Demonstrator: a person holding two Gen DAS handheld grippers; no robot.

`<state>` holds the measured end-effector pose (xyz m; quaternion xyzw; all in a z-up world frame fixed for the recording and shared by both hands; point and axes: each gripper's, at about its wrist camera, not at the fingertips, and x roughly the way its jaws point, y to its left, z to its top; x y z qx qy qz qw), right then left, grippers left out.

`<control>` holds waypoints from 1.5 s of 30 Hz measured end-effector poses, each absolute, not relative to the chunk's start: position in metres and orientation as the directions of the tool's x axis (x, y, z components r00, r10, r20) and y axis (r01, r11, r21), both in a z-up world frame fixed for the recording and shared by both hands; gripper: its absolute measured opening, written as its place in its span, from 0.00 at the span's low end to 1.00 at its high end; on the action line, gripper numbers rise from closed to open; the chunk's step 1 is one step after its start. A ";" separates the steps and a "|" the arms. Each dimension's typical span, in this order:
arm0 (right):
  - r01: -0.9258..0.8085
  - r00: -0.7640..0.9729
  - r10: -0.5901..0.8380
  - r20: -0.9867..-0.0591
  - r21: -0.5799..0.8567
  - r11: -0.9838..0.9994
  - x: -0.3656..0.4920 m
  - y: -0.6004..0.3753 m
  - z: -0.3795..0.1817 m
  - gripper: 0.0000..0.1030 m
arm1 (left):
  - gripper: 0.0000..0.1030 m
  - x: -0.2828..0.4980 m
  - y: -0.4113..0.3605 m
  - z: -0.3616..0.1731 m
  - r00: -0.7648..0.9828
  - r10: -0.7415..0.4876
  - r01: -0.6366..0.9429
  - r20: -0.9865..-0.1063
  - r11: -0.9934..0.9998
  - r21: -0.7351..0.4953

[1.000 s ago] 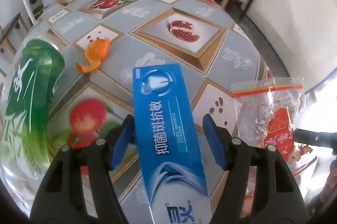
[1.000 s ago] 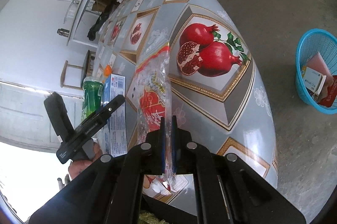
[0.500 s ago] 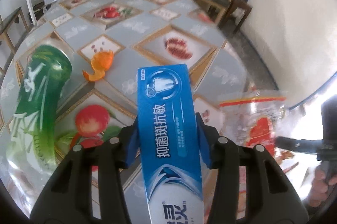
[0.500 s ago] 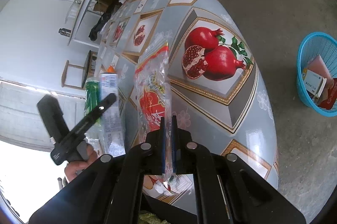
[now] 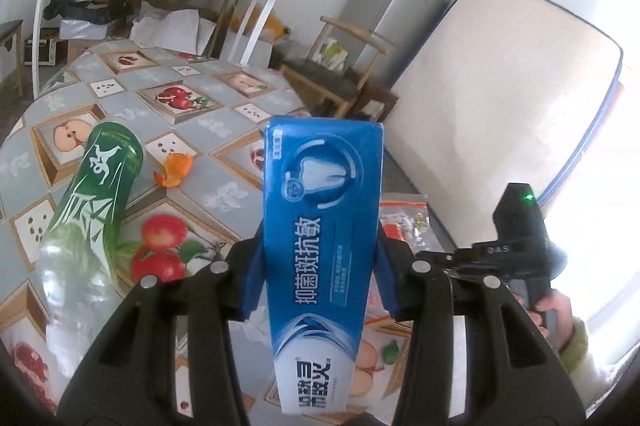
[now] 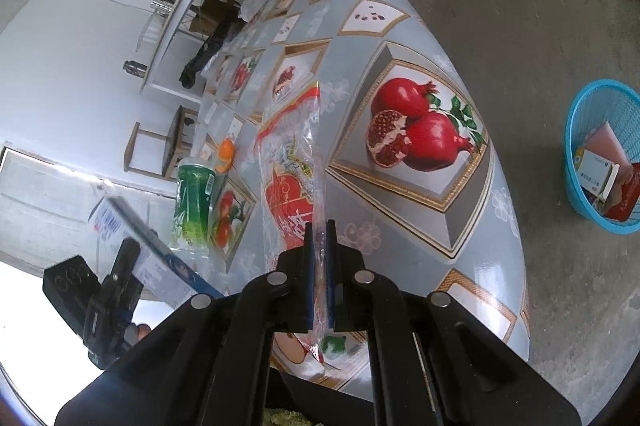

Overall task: Collect trash
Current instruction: 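Lift the toothpaste box with the left tool while the right tool holds the bag, then carry both items over the wastebasket and open both tools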

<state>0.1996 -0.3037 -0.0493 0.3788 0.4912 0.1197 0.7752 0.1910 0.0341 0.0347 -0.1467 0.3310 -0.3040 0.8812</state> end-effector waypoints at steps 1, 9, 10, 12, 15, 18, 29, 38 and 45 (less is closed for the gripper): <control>0.182 0.491 0.558 -0.669 0.705 0.685 0.200 -0.302 -0.048 0.05 | 0.43 0.188 0.035 0.035 0.600 -0.632 0.436 -0.491 0.772 -0.462; 0.164 0.501 0.565 -0.656 0.713 0.682 0.203 -0.302 -0.044 0.05 | 0.42 0.181 0.043 0.045 0.643 -0.628 0.438 -0.438 0.771 -0.462; 0.162 0.504 0.565 -0.653 0.714 0.681 0.203 -0.302 -0.043 0.05 | 0.42 0.180 0.044 0.049 0.652 -0.627 0.441 -0.427 0.771 -0.458; 0.155 0.515 0.567 -0.643 0.720 0.676 0.203 -0.305 -0.040 0.05 | 0.42 0.180 0.044 0.054 0.662 -0.624 0.447 -0.415 0.773 -0.449; 0.152 0.527 0.573 -0.628 0.733 0.663 0.202 -0.310 -0.037 0.05 | 0.42 0.181 0.042 0.062 0.675 -0.621 0.455 -0.398 0.775 -0.439; 0.155 0.542 0.576 -0.612 0.747 0.647 0.199 -0.316 -0.034 0.05 | 0.42 0.182 0.038 0.069 0.677 -0.629 0.467 -0.381 0.768 -0.438; 0.155 0.601 0.578 -0.551 0.790 0.593 0.181 -0.339 -0.028 0.05 | 0.42 0.191 0.010 0.085 0.657 -0.660 0.510 -0.364 0.745 -0.430; 0.220 0.739 0.416 -0.530 0.774 0.594 0.128 -0.404 -0.008 0.05 | 0.42 0.207 -0.062 0.107 0.521 -0.768 0.633 -0.373 0.641 -0.434; 0.374 0.788 0.234 -0.569 0.745 0.552 0.067 -0.470 -0.026 0.04 | 0.42 0.219 -0.171 0.102 0.314 -0.836 0.720 -0.450 0.519 -0.461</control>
